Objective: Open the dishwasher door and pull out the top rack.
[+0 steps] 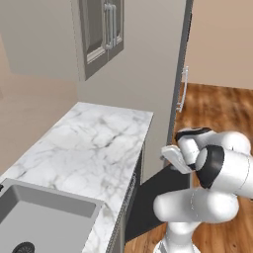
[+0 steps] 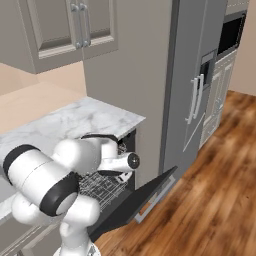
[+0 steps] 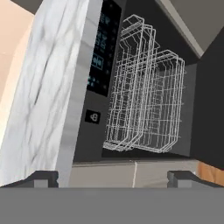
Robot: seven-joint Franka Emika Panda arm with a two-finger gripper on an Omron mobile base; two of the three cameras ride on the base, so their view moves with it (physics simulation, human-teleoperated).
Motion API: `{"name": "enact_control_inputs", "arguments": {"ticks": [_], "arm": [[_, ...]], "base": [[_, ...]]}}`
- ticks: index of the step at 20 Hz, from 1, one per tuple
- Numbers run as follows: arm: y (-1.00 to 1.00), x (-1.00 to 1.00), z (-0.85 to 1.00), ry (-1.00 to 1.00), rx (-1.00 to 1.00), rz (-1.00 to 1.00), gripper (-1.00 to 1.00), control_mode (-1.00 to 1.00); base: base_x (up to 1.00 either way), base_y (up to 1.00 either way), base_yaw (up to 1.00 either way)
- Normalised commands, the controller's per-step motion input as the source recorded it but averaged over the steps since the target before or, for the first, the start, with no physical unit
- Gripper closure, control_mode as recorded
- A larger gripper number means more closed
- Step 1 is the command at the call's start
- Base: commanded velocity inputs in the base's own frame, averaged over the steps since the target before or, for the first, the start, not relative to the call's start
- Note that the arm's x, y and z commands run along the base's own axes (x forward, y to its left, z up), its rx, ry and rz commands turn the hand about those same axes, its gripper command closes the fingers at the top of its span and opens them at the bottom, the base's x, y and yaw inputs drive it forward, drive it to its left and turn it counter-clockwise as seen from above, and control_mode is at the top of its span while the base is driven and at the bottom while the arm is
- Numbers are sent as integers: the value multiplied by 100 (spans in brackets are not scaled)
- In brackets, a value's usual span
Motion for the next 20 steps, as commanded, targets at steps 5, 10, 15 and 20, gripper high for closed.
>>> {"name": "enact_control_inputs", "arguments": {"ticks": [5,10,15,20], "arm": [[12,41,0,15,0,0,-100,-100],[0,36,-7,18,1,0,-100,-100],[0,14,-28,14,4,0,-100,-100],[-4,10,-44,10,12,0,-100,-100]], "base": [[0,0,0],[0,0,0],[0,0,0],[0,0,0]]}}
